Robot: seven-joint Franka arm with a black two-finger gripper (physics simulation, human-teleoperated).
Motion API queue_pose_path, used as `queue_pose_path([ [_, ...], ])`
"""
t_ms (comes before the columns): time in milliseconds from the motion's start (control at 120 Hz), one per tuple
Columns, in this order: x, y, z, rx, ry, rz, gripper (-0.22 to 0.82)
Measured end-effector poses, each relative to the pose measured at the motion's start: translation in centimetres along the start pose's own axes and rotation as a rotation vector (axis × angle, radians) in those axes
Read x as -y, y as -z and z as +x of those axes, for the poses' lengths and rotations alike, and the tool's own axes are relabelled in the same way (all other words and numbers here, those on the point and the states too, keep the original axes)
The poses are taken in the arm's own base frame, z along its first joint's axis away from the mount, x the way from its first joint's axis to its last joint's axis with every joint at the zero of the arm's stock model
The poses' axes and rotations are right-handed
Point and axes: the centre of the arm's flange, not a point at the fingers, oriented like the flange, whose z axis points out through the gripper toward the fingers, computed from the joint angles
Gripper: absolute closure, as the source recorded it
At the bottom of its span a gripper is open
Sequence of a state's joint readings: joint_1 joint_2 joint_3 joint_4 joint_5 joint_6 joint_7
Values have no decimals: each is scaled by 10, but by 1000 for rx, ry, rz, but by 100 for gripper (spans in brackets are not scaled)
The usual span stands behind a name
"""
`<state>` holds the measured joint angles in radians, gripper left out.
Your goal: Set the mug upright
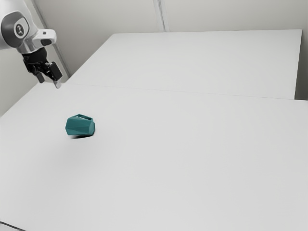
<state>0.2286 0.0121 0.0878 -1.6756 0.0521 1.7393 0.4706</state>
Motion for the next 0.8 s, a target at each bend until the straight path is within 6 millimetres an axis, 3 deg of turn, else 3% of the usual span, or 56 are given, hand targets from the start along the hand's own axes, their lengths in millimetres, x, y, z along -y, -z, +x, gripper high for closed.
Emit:
queue_pose_path([
  [133,10,-5,3,-16,25,-3,0],
  [217,24,-33,12,-13,51,-67,0],
  [333,69,-63,6,-31,120,-130,0],
  [442,101,-99,16,-51,145,-196,0],
  [800,152,-216,27,-117,158,-456,0],
])
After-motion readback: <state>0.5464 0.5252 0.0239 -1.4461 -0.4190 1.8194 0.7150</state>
